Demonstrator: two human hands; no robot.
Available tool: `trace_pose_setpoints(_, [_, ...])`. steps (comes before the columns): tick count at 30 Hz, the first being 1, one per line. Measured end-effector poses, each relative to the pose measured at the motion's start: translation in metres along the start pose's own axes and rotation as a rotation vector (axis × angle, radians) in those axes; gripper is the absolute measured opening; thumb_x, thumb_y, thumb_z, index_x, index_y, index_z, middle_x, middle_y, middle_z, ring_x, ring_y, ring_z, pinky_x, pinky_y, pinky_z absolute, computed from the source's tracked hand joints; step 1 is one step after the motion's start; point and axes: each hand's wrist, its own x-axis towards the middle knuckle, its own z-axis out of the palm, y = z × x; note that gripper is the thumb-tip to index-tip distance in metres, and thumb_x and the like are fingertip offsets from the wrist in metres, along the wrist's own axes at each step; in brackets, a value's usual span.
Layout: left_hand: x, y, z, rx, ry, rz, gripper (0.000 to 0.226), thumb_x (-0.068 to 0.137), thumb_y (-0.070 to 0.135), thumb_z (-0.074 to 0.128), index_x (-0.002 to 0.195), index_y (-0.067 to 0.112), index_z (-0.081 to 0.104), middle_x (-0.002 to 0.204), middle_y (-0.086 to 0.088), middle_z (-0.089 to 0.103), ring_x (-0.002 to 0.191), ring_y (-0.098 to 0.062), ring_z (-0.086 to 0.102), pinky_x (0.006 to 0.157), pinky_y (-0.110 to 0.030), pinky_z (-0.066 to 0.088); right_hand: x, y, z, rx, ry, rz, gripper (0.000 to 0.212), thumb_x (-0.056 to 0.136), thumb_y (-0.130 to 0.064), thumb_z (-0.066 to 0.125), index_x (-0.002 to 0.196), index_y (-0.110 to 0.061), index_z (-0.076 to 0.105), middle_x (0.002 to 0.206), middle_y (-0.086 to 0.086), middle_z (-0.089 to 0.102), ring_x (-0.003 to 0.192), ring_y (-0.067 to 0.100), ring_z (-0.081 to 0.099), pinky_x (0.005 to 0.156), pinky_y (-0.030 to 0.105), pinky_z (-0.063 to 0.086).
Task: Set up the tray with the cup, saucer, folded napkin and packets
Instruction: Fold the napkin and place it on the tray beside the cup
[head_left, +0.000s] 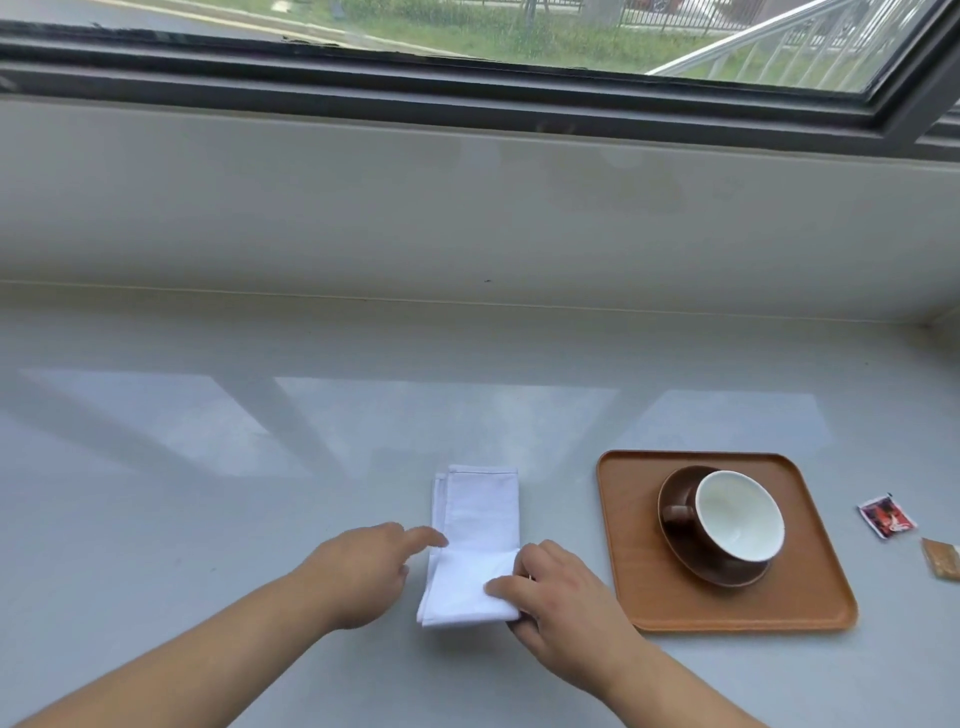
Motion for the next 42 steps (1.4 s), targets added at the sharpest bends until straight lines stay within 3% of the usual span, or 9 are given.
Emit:
trace_pose_setpoints(8, [0.017,0.001,0.008,-0.197,-0.166,-0.035,0.061,0.082,0.033,0.062,0.130,0.065,0.047,0.094,0.020,0.060,0.085,-0.006,0.059,0.068,-0.023,0.044,0.016,0.011,-0.004,0.291,0.022,0.193,0.012,0.093,-0.038,0.060,0.100,-0.036,0.069,0.091,-0.015,0.056,0.095,0.006,0.051,0.079,0.023,0.045])
trace_pose_setpoints(11, [0.024,0.001,0.017,-0.464,-0.132,-0.084,0.048,0.071,0.044,0.068,0.110,0.069,0.056,0.073,0.025,0.066,0.065,0.004,0.060,0.063,-0.018,0.047,0.035,0.019,-0.006,0.428,0.047,0.302,0.015,0.091,-0.041,0.060,0.087,-0.028,0.064,0.082,-0.010,0.058,0.085,0.009,0.055,0.073,0.025,0.046])
trace_pose_setpoints(14, [0.033,0.006,0.024,-0.672,-0.056,-0.113,0.023,0.077,0.053,0.070,0.099,0.060,0.066,0.077,0.032,0.070,0.065,0.010,0.063,0.062,-0.016,0.046,0.057,0.032,-0.005,0.523,0.061,0.441,0.023,0.089,-0.043,0.061,0.079,-0.023,0.056,0.068,-0.010,0.053,0.062,0.008,0.050,0.057,0.023,0.040])
trace_pose_setpoints(18, [0.047,0.012,0.028,-0.739,0.069,-0.208,0.030,0.087,0.054,0.066,0.084,0.025,0.070,0.061,0.014,0.064,0.049,-0.002,0.053,0.058,-0.027,0.043,0.088,0.052,-0.001,0.510,0.009,0.546,0.035,0.091,-0.036,0.064,0.066,-0.023,0.043,0.058,-0.010,0.042,0.051,0.006,0.037,0.051,0.027,0.032])
trace_pose_setpoints(24, [0.063,0.016,0.016,-0.520,0.200,-0.328,0.045,0.088,0.061,0.062,0.069,0.022,0.056,0.078,-0.006,0.075,0.060,-0.015,0.059,0.060,-0.033,0.043,0.112,0.071,0.004,0.402,-0.055,0.650,0.031,0.095,-0.038,0.059,0.072,-0.021,0.046,0.068,-0.006,0.054,0.059,0.013,0.048,0.054,0.031,0.037])
trace_pose_setpoints(31, [0.069,0.023,0.006,-0.327,0.311,-0.419,0.046,0.076,0.068,0.071,0.098,0.035,0.048,0.082,0.017,0.058,0.073,-0.006,0.057,0.053,-0.030,0.038,0.118,0.064,0.008,0.168,0.001,0.778,0.032,0.089,-0.054,0.058,0.094,-0.023,0.050,0.075,-0.011,0.055,0.073,0.022,0.058,0.050,0.031,0.034])
trace_pose_setpoints(36, [0.075,0.027,-0.003,-0.290,0.269,-0.384,0.044,0.074,0.060,0.072,0.100,0.031,0.052,0.085,0.015,0.062,0.074,-0.004,0.057,0.057,-0.031,0.047,0.109,0.050,0.012,0.226,-0.096,0.727,0.028,0.088,-0.041,0.061,0.100,-0.016,0.055,0.096,0.001,0.062,0.092,0.025,0.061,0.067,0.033,0.045])
trace_pose_setpoints(39, [0.073,0.028,-0.007,-0.275,0.268,-0.369,0.050,0.073,0.056,0.073,0.106,0.027,0.050,0.091,0.012,0.063,0.079,-0.013,0.062,0.064,-0.035,0.053,0.102,0.037,0.011,0.274,-0.014,0.638,0.014,0.087,-0.027,0.058,0.088,-0.015,0.051,0.092,0.003,0.059,0.085,0.025,0.056,0.069,0.038,0.049])
trace_pose_setpoints(42, [0.066,0.026,-0.008,-0.314,0.357,-0.316,0.081,0.067,0.056,0.082,0.133,0.026,0.044,0.121,0.004,0.059,0.102,-0.022,0.063,0.075,-0.036,0.052,0.096,0.024,0.002,0.428,-0.004,0.571,0.014,0.088,-0.023,0.056,0.084,-0.024,0.042,0.076,-0.005,0.053,0.064,0.015,0.049,0.054,0.030,0.040])
